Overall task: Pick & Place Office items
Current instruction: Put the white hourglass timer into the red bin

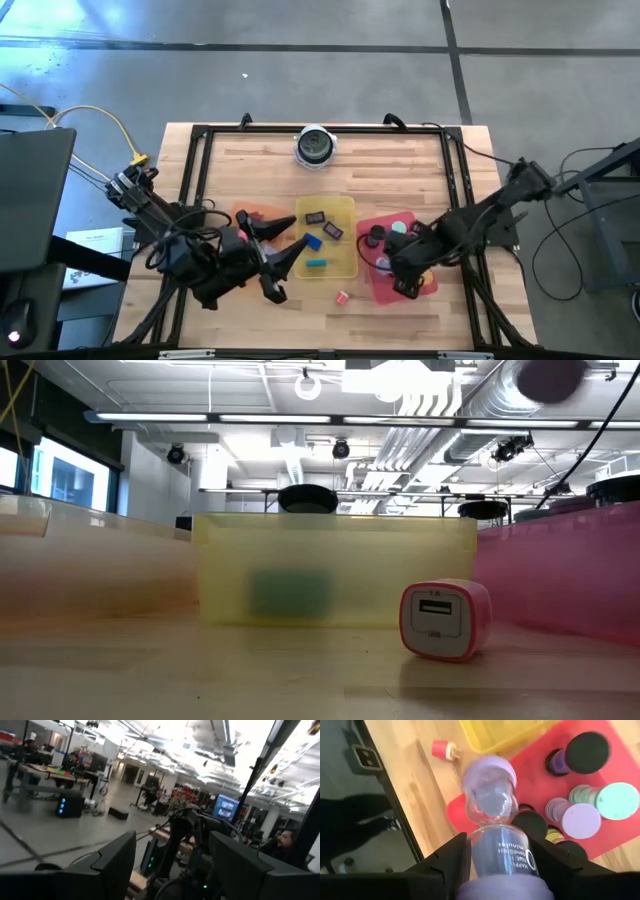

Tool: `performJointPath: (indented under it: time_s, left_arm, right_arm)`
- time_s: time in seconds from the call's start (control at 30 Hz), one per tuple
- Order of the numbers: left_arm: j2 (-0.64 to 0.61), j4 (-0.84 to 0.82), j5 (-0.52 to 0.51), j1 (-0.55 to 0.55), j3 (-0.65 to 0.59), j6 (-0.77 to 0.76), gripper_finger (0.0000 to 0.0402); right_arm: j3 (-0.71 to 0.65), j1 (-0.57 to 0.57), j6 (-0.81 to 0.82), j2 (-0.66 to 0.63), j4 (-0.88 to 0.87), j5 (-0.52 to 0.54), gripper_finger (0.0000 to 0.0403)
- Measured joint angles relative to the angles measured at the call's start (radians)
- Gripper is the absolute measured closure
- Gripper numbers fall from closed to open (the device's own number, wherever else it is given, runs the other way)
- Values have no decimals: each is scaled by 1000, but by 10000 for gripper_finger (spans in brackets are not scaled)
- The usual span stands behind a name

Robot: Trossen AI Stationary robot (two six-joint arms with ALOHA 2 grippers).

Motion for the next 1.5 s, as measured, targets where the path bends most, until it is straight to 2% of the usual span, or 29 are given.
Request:
performJointPath:
  time_s: [0.13,0.43,0.83,1.1,1.27,1.5]
  left_arm:
    - [0,-62,-38,-14,-2,-53,156]
    - [0,-149,-58,-77,-3,-182,156]
    - [5,-158,-70,-163,-3,-185,156]
    - [5,-156,-144,-157,-3,-43,156]
    - [0,-141,-150,-133,-3,50,156]
    - [-1,-126,-229,-134,-3,155,156]
  right_arm:
    - [0,-26,-39,65,-18,-33,230]
    - [0,-76,-114,186,-30,-58,227]
    - [0,-82,-207,268,-17,-53,230]
    - [0,-132,-246,319,-3,-46,228]
    - [0,-176,-276,348,-5,-43,229]
    - [0,-212,-302,357,-16,-49,229]
